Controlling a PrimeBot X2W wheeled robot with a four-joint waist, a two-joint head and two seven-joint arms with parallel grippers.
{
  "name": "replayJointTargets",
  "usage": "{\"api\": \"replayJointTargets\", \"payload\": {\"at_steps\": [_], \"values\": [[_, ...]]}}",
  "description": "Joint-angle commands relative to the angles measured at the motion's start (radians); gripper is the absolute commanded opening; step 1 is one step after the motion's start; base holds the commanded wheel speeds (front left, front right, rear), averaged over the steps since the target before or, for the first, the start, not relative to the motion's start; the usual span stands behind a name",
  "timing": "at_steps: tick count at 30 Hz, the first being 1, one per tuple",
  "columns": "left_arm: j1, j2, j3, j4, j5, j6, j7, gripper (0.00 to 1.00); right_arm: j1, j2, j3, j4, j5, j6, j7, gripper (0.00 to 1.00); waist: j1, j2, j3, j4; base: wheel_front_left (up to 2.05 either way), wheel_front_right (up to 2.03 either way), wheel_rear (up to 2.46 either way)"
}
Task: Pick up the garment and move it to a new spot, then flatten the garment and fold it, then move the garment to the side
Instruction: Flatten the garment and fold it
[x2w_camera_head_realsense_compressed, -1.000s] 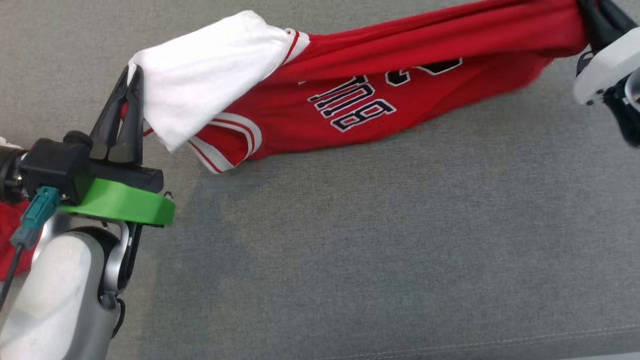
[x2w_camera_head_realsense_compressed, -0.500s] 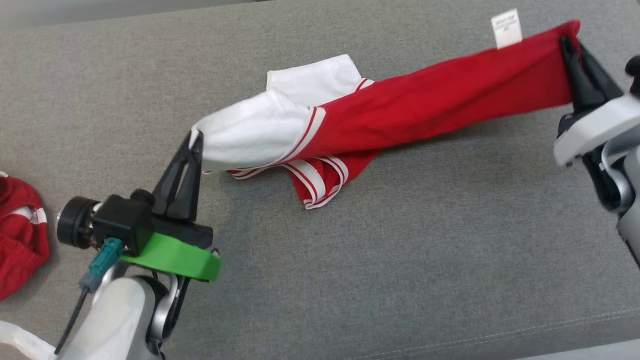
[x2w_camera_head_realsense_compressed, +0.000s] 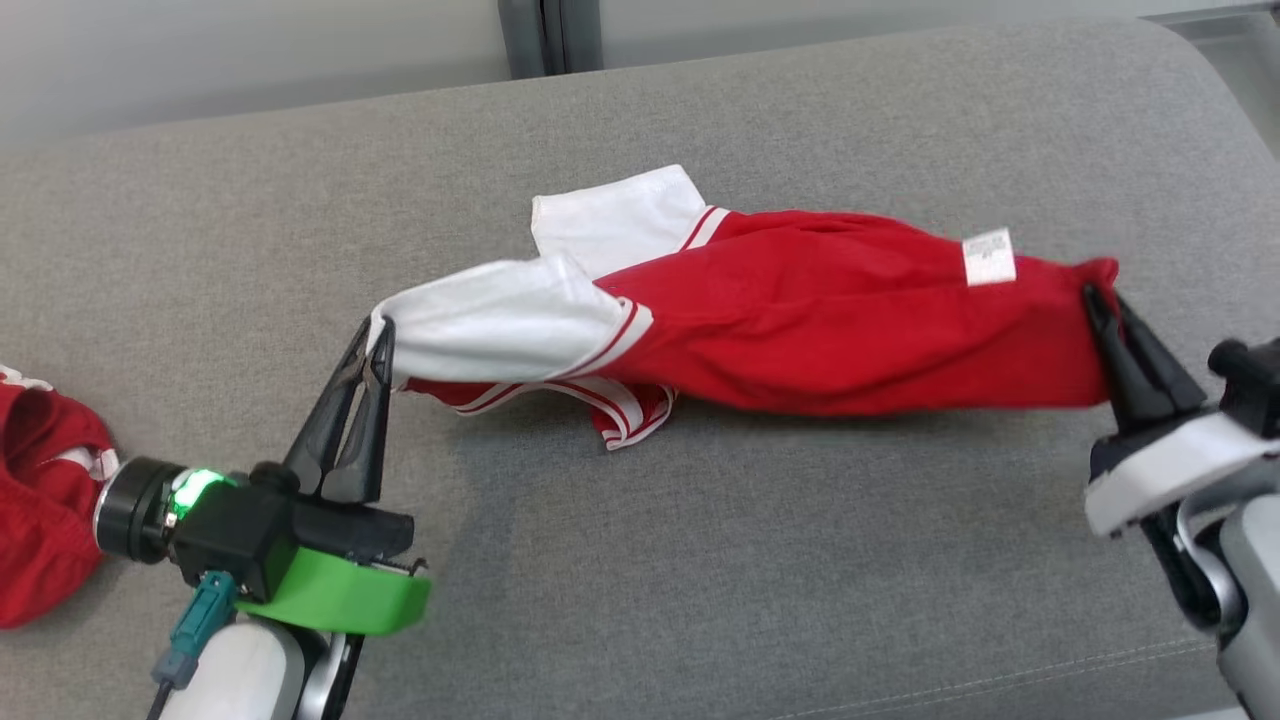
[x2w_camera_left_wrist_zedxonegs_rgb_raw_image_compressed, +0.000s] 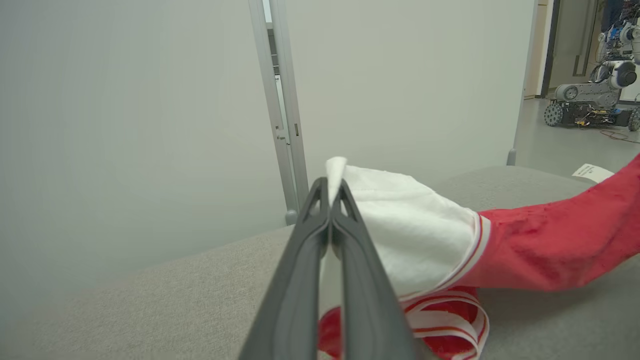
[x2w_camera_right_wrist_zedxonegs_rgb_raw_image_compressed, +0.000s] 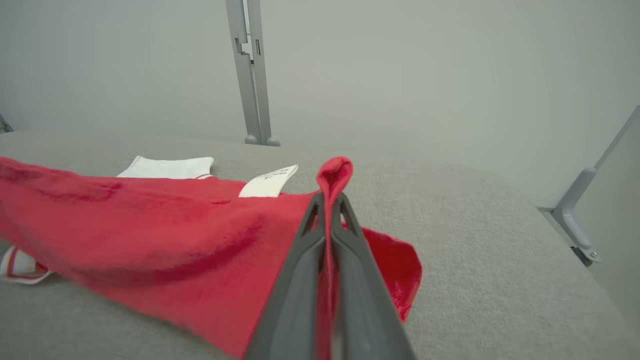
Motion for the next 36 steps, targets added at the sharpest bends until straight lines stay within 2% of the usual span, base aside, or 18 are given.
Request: {"api": "replayJointTargets", "payload": {"at_steps": [1,6,7,8,9,10,21,31,36], "values": [[0.031,0.009,0.001,-0.002,-0.005,-0.002,-0.007,0.0,0.049,0.005,0.012,0.002,0.01,-0.002,-0.003,0.0,0.0,0.0,-0.017,-0.01,0.0,0.0,0.0],[0.109,-0.006,-0.002,0.012,-0.033,0.005,-0.007,0.0,0.129,0.018,0.053,0.045,0.045,-0.002,-0.003,0.0,0.0,0.0,-0.015,-0.028,0.0,0.0,0.0],[0.12,-0.011,-0.003,0.017,-0.037,0.008,-0.007,0.0,0.135,0.025,0.062,0.053,0.042,-0.002,-0.003,0.33,0.0,0.0,-0.013,-0.031,0.0,0.0,0.0],[0.126,-0.015,-0.004,0.02,-0.039,0.009,-0.007,0.0,0.143,0.029,0.067,0.06,0.037,-0.002,-0.003,0.49,0.0,0.0,-0.011,-0.033,0.0,0.0,0.0],[0.132,-0.021,-0.005,0.025,-0.039,0.011,-0.007,0.0,0.153,0.037,0.074,0.067,0.035,-0.002,-0.003,0.94,0.0,0.0,-0.01,-0.035,0.0,0.0,0.0],[0.137,-0.025,-0.007,0.029,-0.039,0.01,-0.007,0.0,0.161,0.043,0.075,0.07,0.038,-0.002,-0.003,1.0,0.0,0.0,-0.008,-0.035,0.0,0.0,0.0],[0.129,-0.049,-0.001,0.069,-0.009,0.0,-0.008,0.0,0.254,0.08,0.042,0.013,0.033,-0.002,-0.003,1.0,0.0,0.0,0.02,-0.042,0.0,0.0,0.0],[0.115,-0.063,-0.001,0.098,0.012,-0.021,-0.008,0.0,0.23,0.093,-0.002,-0.003,0.01,-0.002,-0.003,1.0,0.0,0.0,0.016,-0.024,0.0,0.0,0.0],[0.114,-0.076,0.002,0.105,0.019,-0.03,-0.008,0.0,0.243,0.091,0.014,-0.008,0.032,-0.002,-0.003,0.94,0.0,0.0,0.008,-0.012,0.0,0.0,0.0]]}}
